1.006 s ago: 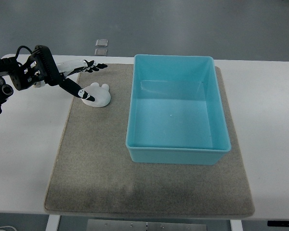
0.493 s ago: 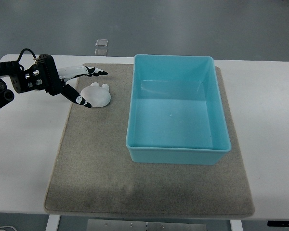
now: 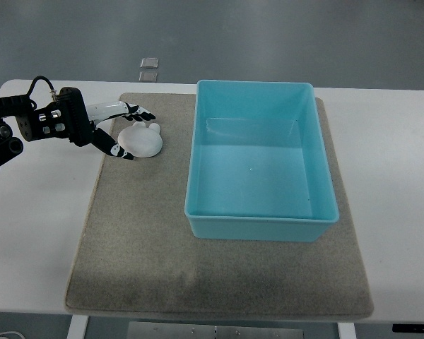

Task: Place white toy into blue box with left hand
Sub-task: 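Lower the left hand over the rabbit toy and close fingers around it, then lift the held toy with the left hand, carry it over the blue box, release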

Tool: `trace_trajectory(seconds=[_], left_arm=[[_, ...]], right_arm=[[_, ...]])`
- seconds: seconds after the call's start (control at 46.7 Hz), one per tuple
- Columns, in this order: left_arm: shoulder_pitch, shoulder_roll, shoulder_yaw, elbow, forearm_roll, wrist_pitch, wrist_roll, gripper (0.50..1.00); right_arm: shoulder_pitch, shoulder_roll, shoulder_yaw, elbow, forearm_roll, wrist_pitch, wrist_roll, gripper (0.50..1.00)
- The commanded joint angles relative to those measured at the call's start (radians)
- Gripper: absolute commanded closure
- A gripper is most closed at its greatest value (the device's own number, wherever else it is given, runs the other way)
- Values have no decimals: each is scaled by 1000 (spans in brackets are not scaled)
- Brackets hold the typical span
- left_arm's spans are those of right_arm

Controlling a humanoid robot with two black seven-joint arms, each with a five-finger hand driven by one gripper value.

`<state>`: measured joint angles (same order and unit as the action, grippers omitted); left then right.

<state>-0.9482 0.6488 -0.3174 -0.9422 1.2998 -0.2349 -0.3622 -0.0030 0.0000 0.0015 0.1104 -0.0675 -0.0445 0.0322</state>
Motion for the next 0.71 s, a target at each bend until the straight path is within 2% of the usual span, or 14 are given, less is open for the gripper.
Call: trace_trajectory(seconds=[0.0, 0.043, 0.171, 0.278, 0.535, 0.685], left_arm=[[2, 0, 0, 2, 29, 2, 0, 729], [2, 0, 0, 3, 41, 2, 0, 780], [2, -1, 0, 14, 44, 2, 0, 849], [2, -1, 0, 14, 41, 3, 0, 1000], [-11, 0, -22, 14, 10, 3, 0, 1000], [-69, 22, -68, 13, 13, -3, -1, 1000]], right_arm=[[0, 0, 0, 0, 0, 0, 0, 562], [0, 0, 0, 0, 0, 0, 0, 564], [0, 0, 0, 0, 0, 0, 0, 564], [0, 0, 0, 0, 0, 0, 0, 564], [0, 0, 0, 0, 0, 0, 0, 564], [0, 0, 0, 0, 0, 0, 0, 564]])
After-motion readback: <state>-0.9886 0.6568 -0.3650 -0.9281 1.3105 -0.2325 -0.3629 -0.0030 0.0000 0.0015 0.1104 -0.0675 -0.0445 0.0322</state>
